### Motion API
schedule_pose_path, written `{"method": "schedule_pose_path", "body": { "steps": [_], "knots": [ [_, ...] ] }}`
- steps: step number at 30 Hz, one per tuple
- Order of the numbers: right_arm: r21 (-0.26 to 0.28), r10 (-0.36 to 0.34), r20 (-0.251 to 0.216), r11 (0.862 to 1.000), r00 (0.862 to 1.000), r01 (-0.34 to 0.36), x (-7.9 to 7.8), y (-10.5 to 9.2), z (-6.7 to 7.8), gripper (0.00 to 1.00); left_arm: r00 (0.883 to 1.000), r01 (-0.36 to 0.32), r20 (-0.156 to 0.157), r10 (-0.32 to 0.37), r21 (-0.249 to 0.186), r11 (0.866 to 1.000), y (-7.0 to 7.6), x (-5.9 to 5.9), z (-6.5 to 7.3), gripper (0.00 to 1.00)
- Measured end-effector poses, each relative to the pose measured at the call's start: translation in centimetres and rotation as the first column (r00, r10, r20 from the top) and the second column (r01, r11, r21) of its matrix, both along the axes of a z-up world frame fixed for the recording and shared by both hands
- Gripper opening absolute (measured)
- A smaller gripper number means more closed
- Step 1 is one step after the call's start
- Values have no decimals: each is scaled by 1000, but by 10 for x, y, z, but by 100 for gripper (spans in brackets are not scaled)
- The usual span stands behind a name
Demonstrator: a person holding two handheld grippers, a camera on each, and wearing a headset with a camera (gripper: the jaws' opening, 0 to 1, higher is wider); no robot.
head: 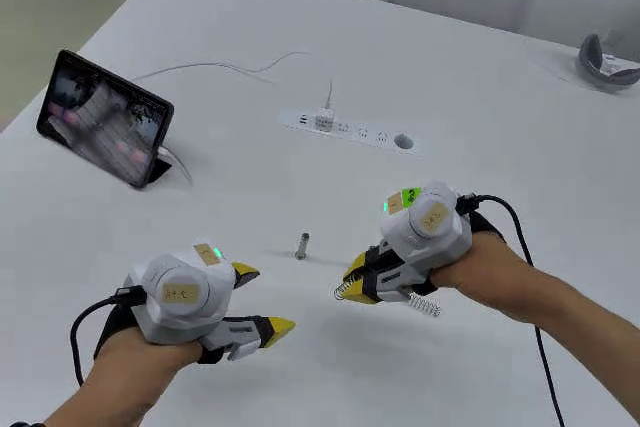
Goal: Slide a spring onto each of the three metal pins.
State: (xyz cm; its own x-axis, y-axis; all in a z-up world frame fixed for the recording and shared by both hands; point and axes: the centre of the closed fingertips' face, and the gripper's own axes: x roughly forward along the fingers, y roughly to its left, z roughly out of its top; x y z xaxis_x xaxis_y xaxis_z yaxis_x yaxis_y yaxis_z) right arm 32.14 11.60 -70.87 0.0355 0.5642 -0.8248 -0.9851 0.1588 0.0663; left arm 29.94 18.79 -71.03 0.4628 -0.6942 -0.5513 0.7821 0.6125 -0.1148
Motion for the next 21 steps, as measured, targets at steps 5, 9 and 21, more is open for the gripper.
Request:
{"method": "schedule_pose_path", "body": {
  "steps": [5,9,21],
  "knots": [
    [-10,-9,29,1000,1000,9,18,5,0,12,1000,-31,-4,31,-6,1000,7,5,1,54],
    [-13,-12,37,1000,999,13,29,9,0,12,998,-56,-12,56,-17,998,12,8,2,56],
    [-28,-5,58,1000,998,7,53,17,-8,12,995,-90,-39,88,-31,996,20,7,0,63]
  ]
}}
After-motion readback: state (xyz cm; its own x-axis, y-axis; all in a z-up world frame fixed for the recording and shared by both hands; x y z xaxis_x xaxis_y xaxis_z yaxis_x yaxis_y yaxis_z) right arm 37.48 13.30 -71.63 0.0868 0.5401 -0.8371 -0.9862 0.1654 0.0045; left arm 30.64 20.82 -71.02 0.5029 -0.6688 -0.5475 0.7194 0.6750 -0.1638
